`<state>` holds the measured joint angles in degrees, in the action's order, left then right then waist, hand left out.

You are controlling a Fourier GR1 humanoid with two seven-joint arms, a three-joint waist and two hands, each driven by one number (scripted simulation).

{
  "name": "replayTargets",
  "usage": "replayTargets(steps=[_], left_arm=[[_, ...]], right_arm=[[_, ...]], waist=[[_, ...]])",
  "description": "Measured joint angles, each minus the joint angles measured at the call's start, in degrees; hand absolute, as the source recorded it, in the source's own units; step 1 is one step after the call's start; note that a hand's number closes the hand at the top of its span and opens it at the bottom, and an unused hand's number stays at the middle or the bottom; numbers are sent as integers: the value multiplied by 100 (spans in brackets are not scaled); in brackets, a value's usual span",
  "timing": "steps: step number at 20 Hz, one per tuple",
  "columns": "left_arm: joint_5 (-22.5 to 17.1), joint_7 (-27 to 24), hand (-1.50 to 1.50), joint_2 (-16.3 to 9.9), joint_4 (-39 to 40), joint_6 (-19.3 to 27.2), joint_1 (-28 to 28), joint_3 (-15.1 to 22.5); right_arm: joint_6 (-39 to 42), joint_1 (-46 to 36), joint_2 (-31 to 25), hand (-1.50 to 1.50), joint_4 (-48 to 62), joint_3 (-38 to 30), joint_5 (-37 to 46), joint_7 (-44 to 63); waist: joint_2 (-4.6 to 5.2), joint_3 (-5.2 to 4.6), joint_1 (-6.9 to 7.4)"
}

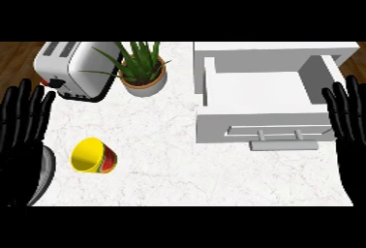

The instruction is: Pick up the cup, place it into the drawer and close the drawer

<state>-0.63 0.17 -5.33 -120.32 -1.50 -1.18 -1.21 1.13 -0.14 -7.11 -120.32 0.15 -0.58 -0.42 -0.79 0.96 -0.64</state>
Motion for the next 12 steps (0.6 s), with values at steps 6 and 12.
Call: replayTargets(steps=[6, 12], left_arm=[[-1012, -99, -150, -380, -246, -1110, -284, 177], [-2716, 234, -150, -694, 110, -1991, -814, -123]], right_arm=[[-154, -18, 124, -150, 40, -76, 58, -48], [30, -100, -114, -150, 161, -43, 168, 264]], waist=[[53, -78, 74], [74, -97, 100]])
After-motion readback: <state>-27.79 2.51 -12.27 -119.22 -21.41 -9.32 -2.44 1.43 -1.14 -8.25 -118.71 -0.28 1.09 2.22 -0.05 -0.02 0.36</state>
